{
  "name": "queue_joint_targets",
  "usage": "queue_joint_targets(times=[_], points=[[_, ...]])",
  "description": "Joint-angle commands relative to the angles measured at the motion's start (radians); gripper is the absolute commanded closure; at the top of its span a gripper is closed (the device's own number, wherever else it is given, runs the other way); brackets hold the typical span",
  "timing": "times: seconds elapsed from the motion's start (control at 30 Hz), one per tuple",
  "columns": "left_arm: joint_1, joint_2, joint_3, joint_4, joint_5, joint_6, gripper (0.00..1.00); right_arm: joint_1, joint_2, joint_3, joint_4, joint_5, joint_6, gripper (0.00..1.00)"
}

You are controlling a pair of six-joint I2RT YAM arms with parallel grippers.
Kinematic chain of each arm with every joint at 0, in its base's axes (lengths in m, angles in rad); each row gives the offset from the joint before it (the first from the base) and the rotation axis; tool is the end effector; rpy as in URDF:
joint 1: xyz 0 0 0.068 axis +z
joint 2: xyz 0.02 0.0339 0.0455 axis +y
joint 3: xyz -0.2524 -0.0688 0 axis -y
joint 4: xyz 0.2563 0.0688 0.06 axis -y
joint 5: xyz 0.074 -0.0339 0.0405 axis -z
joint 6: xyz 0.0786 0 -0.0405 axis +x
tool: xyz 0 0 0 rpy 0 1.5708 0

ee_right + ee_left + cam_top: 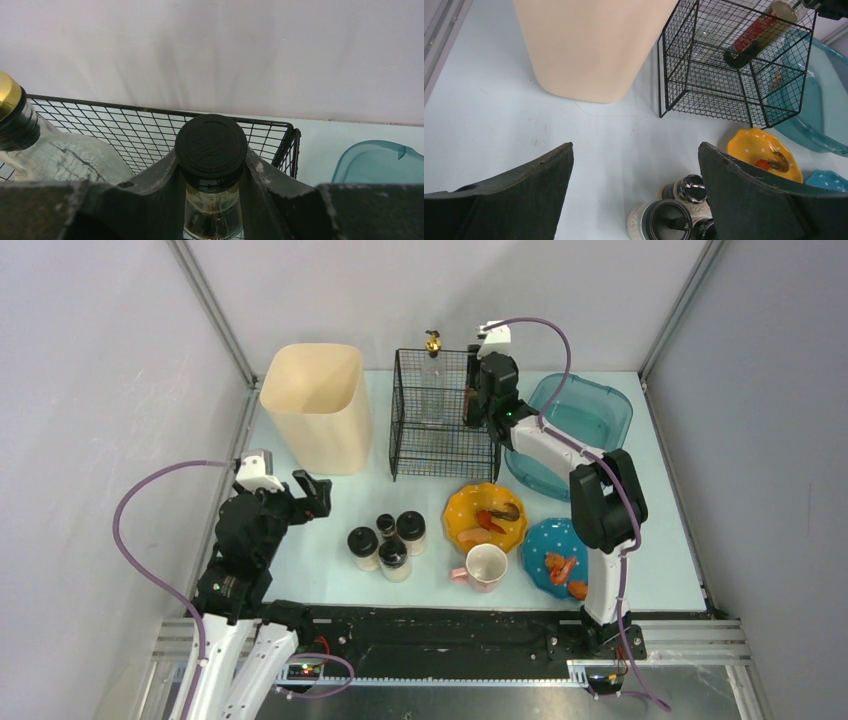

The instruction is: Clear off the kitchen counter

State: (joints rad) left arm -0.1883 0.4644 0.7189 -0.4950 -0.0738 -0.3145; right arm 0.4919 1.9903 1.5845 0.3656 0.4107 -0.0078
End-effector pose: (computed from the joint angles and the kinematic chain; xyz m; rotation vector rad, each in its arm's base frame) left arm 0.1733 -0.0271 0.3128 -0.1673 1.8124 -0.2900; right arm 0.4801 0.2217 0.2921 -0.0842 1.6056 0.0442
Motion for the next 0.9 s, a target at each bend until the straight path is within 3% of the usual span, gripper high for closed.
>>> queue_joint_targets(times=[0.0,0.27,0.63,0.87], points=[[0.010,0.005,-0.007,0.031,0.013,-0.008,0.02,0.015,-0.030,-0.004,0.089,0.035,0.027,0.60],[0.015,0.004,-0.007,0.031,0.010,-0.007,0.02,0.020,-0.093,-0.024,0.072,0.029,0.024,0.30],[0.016,-0.005,-0.008,0.031,0.014,-0.008,0.02,0.089,-0.326,-0.171,0.087,0.071,-0.116,0.19],[0.016,-0.013,-0.009,0.030,0.013,-0.007,0.02,0.160,-0.517,-0.229,-0.140,0.015,-0.107,0.17]])
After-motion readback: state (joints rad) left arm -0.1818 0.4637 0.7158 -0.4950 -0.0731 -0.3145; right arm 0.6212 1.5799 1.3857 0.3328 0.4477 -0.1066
